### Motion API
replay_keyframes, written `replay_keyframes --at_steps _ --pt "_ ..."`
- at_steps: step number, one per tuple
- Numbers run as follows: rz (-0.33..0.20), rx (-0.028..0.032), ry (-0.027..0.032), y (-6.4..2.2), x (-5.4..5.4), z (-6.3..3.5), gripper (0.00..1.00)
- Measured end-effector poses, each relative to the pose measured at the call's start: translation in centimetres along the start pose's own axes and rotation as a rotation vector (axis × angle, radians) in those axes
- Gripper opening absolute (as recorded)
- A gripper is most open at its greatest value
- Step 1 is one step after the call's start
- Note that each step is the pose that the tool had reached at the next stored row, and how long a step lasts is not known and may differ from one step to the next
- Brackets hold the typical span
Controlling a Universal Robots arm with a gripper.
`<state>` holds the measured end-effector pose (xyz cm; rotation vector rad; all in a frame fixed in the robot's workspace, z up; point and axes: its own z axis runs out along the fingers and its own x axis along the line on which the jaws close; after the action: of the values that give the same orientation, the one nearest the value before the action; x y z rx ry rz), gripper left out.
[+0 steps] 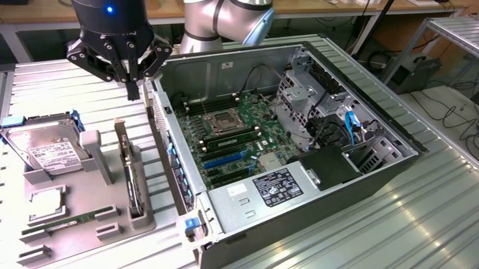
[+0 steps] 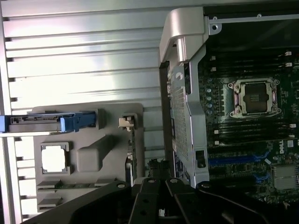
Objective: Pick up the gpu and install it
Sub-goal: 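Reach for the gpu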
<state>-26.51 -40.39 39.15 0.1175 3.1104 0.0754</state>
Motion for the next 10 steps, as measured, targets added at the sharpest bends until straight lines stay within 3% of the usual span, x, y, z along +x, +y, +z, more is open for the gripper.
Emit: replay_keyframes --at_steps 10 --pt "0.0 0.0001 0.0 -0.58 -0.04 -0.01 0.11"
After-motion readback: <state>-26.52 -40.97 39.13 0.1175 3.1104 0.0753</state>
